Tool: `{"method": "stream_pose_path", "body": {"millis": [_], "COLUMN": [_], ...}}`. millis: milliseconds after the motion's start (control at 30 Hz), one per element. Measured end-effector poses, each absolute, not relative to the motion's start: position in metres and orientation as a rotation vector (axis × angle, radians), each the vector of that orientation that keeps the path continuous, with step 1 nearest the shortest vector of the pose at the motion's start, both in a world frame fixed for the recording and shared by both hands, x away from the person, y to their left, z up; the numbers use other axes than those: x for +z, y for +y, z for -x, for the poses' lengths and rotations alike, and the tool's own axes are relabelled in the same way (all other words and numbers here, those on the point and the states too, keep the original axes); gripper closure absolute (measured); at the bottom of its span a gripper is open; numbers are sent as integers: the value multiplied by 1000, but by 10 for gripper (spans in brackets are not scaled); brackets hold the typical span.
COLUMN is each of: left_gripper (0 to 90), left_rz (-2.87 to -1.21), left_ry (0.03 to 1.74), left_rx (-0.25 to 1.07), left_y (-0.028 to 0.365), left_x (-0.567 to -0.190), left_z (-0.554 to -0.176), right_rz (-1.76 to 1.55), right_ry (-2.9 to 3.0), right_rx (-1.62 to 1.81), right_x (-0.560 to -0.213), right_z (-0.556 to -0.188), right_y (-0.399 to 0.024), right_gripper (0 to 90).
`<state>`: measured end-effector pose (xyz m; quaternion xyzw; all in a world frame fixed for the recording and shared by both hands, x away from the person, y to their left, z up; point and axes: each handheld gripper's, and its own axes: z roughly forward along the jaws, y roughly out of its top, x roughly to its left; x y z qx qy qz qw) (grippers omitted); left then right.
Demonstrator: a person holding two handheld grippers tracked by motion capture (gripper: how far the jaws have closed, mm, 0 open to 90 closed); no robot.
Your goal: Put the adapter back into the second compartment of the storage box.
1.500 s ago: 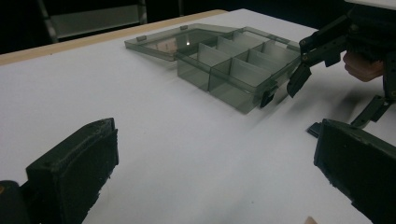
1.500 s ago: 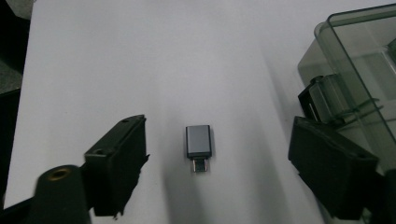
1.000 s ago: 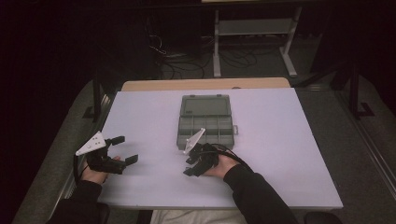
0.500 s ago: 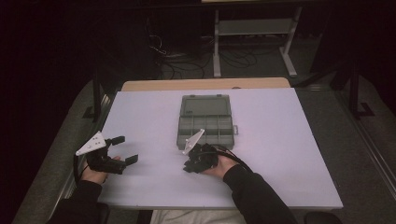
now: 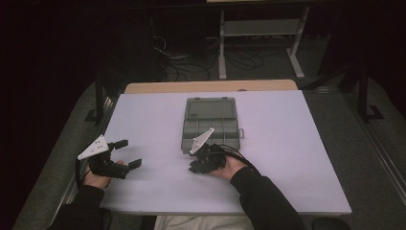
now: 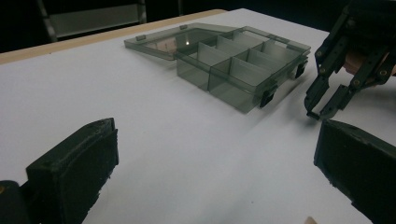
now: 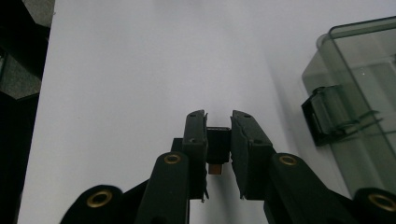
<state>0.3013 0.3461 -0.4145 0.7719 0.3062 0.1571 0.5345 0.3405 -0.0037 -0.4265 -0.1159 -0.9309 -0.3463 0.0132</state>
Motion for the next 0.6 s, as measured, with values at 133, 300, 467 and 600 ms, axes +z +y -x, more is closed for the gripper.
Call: {"method": "stream_pose_path", "body": {"millis": [133, 300, 467, 600], "left_gripper": [0, 0, 0, 0], "left_rz": [-1839, -1839, -1840, -1839], "left_ry": [731, 731, 730, 731], "left_rx": [375, 374, 373, 373], "left_y": [346, 346, 346, 346], "left_x": [-414, -414, -415, -415], "left_z": [-301, -301, -301, -301], "right_rz": [364, 366, 379, 383], "right_ry": [-2902, -2905, -2905, -2911], "right_rx": [-1092, -1109, -1125, -1132], "right_x": [-422, -413, -407, -404], "right_z": [-342, -344, -346, -347], "right_y": [-6, -8, -13, -15], "right_gripper": [747, 747, 747, 747]}}
